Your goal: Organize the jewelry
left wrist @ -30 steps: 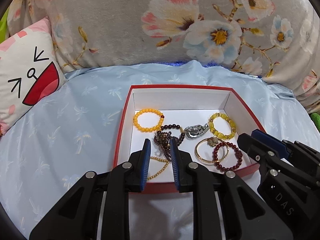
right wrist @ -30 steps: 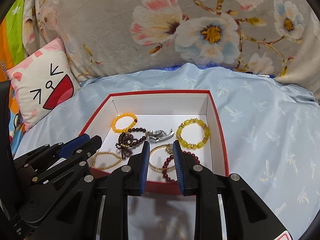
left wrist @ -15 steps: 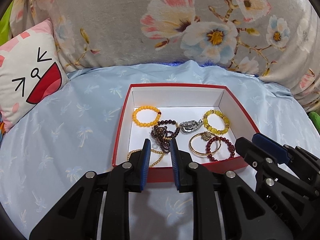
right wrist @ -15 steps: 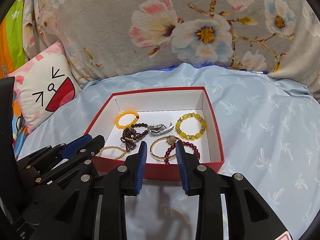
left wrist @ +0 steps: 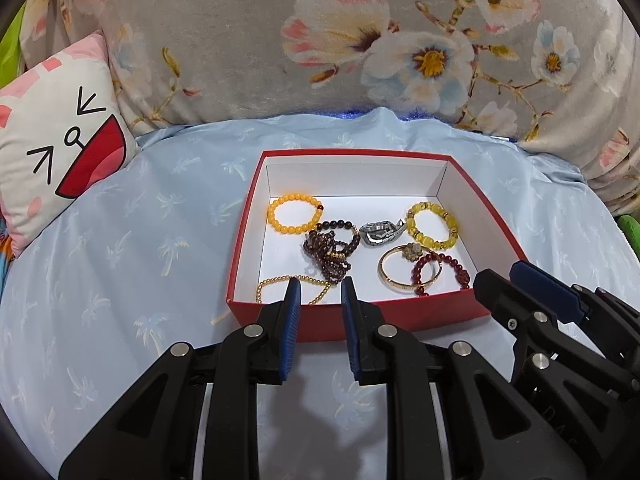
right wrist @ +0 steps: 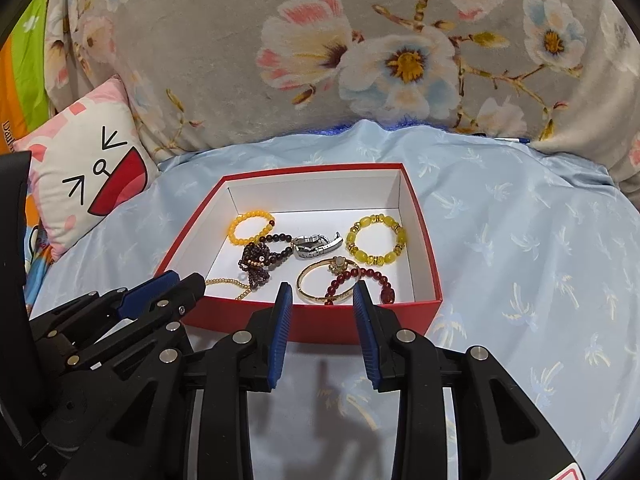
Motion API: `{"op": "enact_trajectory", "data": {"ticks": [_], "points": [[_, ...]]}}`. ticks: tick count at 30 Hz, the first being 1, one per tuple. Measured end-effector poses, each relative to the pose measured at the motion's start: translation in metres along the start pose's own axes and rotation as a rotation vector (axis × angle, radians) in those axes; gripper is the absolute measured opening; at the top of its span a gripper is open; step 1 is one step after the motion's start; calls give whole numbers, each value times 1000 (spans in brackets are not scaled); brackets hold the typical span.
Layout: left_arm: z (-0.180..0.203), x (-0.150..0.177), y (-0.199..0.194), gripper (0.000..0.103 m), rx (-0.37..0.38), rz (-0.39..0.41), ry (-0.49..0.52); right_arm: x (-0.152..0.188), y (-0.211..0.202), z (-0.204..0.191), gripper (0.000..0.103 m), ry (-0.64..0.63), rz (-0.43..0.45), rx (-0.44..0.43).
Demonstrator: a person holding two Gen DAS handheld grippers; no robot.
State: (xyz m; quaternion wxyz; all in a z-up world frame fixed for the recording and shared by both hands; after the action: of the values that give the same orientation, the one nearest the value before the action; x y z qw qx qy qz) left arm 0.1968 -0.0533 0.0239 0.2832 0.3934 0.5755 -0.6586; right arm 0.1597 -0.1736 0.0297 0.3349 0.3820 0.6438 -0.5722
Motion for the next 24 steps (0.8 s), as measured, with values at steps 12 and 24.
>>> {"op": "enact_trajectory", "data": {"ticks": [12, 24], "points": [[-16, 1, -2, 31, -55, 7, -20, 1, 1, 6, 38, 12, 6, 25], [-16, -1, -8, 31, -57, 18, -18, 1, -5, 8, 43, 12, 15, 41]]}}
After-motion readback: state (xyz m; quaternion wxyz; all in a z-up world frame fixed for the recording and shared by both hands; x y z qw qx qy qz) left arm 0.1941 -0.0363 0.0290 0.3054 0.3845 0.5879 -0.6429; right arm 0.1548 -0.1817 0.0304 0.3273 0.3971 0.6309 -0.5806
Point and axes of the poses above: each gripper's, at about its wrist camera, not at the fingertips, and y roughly the way its jaws point, z to its right, x to its underside, the point moved 4 cm from there along y, roughly the way its jaws point, and after that the axes turned 9 degrees about z, right-handed, at the moved point
